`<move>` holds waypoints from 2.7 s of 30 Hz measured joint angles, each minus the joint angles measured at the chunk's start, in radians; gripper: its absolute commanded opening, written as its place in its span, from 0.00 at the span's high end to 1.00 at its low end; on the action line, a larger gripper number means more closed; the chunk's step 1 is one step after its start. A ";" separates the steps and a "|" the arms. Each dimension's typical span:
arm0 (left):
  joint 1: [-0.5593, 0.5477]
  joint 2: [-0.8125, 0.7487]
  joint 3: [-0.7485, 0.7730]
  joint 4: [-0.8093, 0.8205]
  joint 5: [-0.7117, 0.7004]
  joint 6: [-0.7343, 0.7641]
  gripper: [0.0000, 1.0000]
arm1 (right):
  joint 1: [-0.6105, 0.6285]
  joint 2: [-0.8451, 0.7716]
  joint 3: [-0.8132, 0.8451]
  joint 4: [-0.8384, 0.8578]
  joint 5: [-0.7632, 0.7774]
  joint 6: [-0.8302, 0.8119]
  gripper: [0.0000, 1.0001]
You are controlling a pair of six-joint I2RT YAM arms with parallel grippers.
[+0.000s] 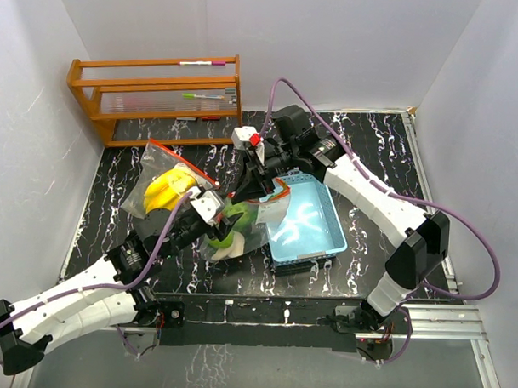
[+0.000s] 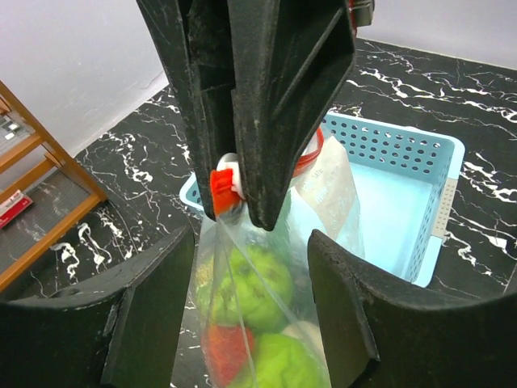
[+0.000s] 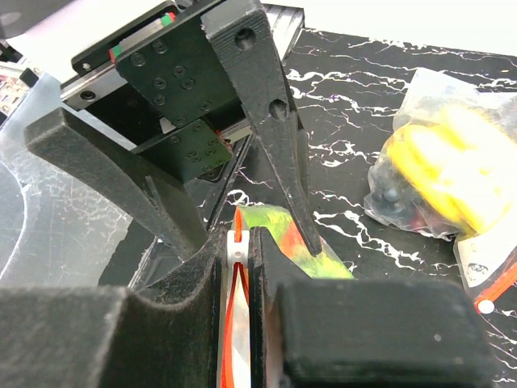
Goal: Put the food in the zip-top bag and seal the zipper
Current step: Zip the zipper food storage bag.
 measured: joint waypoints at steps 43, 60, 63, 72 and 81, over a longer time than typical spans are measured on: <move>0.003 -0.001 0.060 -0.058 -0.014 0.029 1.00 | 0.033 -0.047 -0.005 -0.029 0.203 -0.009 0.92; 0.003 -0.081 0.060 -0.098 -0.076 0.027 1.00 | 0.030 -0.044 -0.011 -0.041 0.320 -0.044 0.92; 0.003 -0.111 0.058 -0.098 -0.092 0.022 1.00 | 0.014 -0.044 -0.011 -0.040 0.342 -0.047 0.92; 0.002 -0.214 0.058 -0.119 -0.211 0.022 1.00 | -0.023 -0.045 -0.040 -0.031 0.369 -0.065 0.92; -0.006 -0.245 0.058 -0.106 -0.436 0.076 1.00 | -0.118 -0.059 -0.156 0.005 0.389 -0.054 0.92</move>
